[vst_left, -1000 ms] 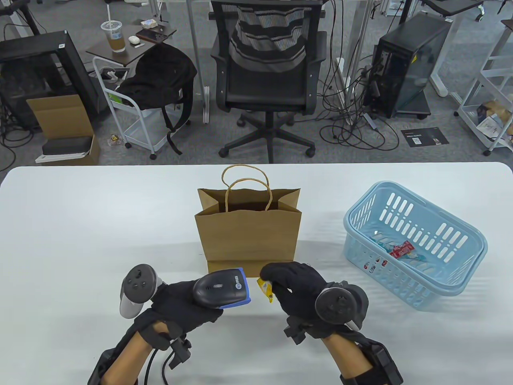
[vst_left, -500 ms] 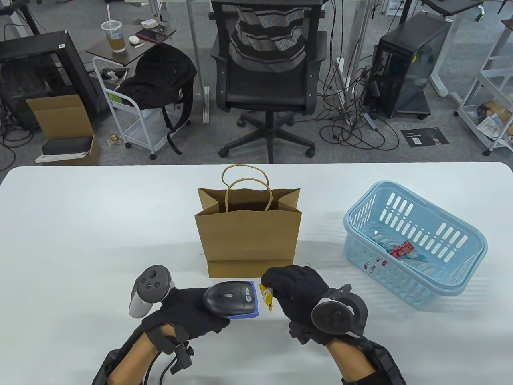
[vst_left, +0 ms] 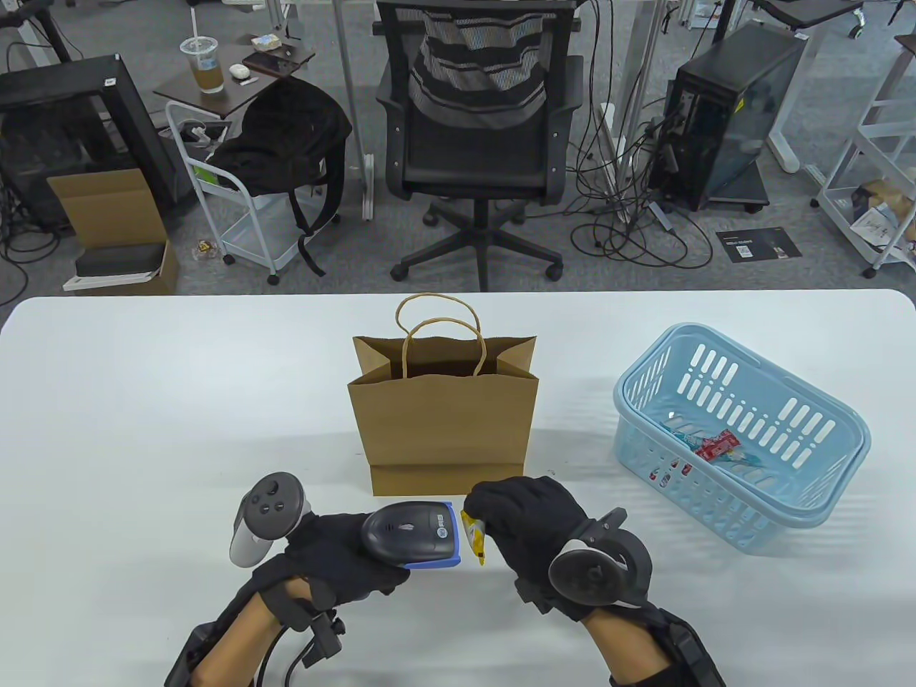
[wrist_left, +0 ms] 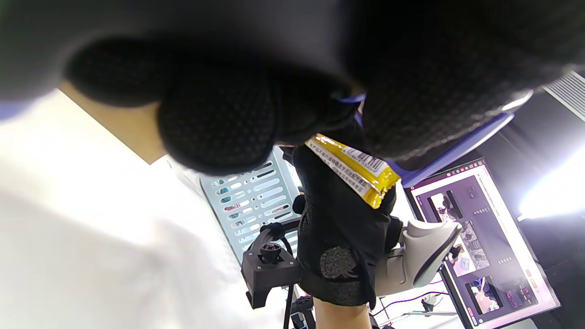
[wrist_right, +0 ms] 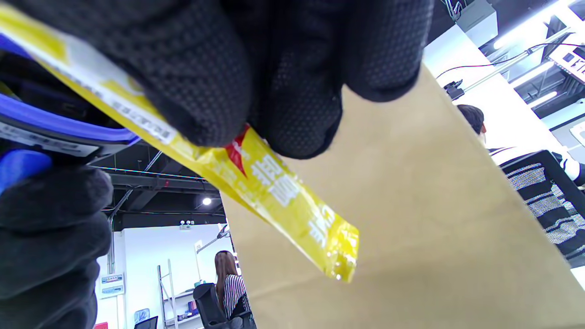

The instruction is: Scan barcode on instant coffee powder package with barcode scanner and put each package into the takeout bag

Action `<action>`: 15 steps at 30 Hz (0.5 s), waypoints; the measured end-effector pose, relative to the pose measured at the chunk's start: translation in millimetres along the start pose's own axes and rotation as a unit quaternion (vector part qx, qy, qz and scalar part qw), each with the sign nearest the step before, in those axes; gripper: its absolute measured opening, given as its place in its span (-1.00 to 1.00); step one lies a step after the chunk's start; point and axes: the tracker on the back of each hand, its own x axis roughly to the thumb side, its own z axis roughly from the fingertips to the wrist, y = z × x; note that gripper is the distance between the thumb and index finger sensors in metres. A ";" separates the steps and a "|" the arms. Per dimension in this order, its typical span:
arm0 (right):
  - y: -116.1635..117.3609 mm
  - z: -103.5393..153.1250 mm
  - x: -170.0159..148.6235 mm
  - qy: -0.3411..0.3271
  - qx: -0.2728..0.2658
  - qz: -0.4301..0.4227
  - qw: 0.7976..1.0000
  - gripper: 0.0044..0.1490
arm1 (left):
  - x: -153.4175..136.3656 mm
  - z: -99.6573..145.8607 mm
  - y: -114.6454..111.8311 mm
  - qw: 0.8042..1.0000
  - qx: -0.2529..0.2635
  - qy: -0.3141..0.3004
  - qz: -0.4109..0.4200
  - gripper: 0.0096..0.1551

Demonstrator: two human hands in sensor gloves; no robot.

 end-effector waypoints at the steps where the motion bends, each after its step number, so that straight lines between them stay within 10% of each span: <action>1: 0.1 0.0 -0.1 0.000 0.001 0.000 1.000 -0.48 | 0.0 0.0 0.2 1.000 0.000 0.001 -0.001 -0.45; 15: -1.0 0.3 -1.6 0.006 0.003 -0.007 1.000 -0.48 | 4.9 11.7 24.9 0.996 0.088 -0.020 0.017 -0.43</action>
